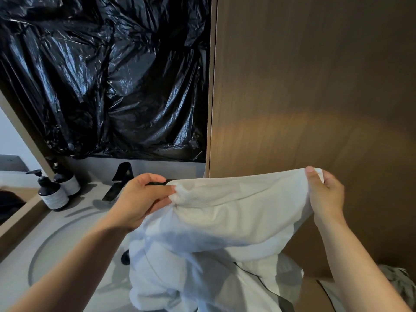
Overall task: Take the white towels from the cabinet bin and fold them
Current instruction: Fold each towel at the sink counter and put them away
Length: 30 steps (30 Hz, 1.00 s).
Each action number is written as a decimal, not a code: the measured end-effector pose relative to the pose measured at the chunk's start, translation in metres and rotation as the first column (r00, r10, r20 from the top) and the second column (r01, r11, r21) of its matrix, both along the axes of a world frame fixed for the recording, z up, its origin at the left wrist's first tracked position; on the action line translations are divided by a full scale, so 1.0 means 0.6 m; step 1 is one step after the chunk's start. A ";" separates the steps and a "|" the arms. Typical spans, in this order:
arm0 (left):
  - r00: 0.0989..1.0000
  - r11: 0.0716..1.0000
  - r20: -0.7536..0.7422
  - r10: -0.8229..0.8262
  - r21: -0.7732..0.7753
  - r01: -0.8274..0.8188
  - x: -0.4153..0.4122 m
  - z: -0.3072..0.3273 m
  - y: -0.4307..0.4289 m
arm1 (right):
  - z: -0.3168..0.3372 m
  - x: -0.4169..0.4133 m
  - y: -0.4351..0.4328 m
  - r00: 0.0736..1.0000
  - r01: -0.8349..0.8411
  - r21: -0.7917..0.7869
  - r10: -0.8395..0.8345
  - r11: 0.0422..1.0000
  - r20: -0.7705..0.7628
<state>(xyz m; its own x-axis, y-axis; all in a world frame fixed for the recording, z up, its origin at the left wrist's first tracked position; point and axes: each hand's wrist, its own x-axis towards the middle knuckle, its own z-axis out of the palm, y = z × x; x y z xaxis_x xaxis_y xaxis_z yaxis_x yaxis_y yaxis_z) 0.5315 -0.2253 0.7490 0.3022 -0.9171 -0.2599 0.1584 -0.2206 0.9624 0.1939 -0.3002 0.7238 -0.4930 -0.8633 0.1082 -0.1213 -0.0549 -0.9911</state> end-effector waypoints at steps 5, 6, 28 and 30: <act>0.992 1.000 0.123 -0.016 0.020 0.013 -0.002 0.022 -0.011 | 0.001 -0.004 0.001 1.000 0.013 -0.005 -0.013 1.000 0.016; 0.997 0.999 0.068 -0.044 0.034 0.042 -0.003 0.023 -0.011 | 0.000 -0.004 0.001 1.000 0.016 -0.003 -0.016 1.000 0.018; 0.709 0.993 0.702 0.065 -0.115 0.023 -0.017 0.121 0.009 | 0.005 -0.008 0.004 1.000 0.006 -0.067 -0.005 0.998 0.007; 0.513 0.992 0.857 0.049 -0.103 0.077 -0.032 0.148 0.011 | 0.012 -0.007 0.003 1.000 -0.006 -0.096 0.006 0.995 -0.001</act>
